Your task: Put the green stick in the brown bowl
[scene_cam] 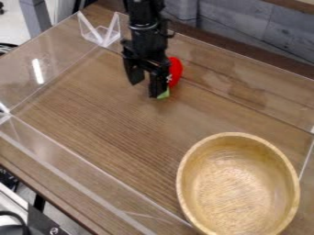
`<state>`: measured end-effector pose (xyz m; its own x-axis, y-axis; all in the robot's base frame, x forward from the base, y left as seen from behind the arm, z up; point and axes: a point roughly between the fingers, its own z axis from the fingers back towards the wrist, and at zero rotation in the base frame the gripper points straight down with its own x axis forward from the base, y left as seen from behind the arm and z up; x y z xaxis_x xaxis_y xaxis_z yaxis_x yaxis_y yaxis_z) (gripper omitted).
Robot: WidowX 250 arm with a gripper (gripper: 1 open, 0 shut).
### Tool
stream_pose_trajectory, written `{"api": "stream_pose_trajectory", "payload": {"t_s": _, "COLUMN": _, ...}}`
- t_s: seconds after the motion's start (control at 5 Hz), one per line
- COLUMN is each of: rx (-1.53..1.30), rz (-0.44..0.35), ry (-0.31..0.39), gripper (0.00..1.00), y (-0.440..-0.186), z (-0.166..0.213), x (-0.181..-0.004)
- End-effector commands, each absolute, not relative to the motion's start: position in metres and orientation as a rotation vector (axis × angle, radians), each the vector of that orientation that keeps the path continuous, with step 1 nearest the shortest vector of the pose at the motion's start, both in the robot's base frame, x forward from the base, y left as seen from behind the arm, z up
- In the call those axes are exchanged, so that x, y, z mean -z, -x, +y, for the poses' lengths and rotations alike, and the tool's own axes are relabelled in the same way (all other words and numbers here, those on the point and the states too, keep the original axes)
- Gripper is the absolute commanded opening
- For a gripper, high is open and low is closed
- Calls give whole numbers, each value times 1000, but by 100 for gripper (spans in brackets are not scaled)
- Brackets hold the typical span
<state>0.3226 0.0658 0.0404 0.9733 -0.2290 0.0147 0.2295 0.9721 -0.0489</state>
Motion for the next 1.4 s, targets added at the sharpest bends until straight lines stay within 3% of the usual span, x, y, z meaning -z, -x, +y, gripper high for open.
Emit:
{"api": "stream_pose_trajectory", "payload": {"t_s": 0.0, "rx": 203, "rz": -61, "ry": 29, "gripper": 0, "y": -329, "z": 63, "x": -47}}
{"api": "stream_pose_trajectory", "payload": {"t_s": 0.4, "rx": 133, "rz": -74, "ry": 49, "gripper": 0, "y": -320, "z": 56, "x": -40}}
{"api": "stream_pose_trajectory", "payload": {"t_s": 0.6, "rx": 84, "rz": -87, "ry": 69, "gripper": 100, "y": -326, "z": 48, "x": -46}}
{"api": "stream_pose_trajectory", "payload": {"t_s": 0.8, "rx": 42, "rz": -110, "ry": 87, "gripper": 100, "y": -334, "z": 43, "x": -56}}
{"api": "stream_pose_trajectory", "payload": {"t_s": 1.0, "rx": 41, "rz": -111, "ry": 85, "gripper": 0, "y": -340, "z": 51, "x": -55}}
{"api": "stream_pose_trajectory", "payload": {"t_s": 1.2, "rx": 37, "rz": -109, "ry": 81, "gripper": 0, "y": -346, "z": 59, "x": -53}}
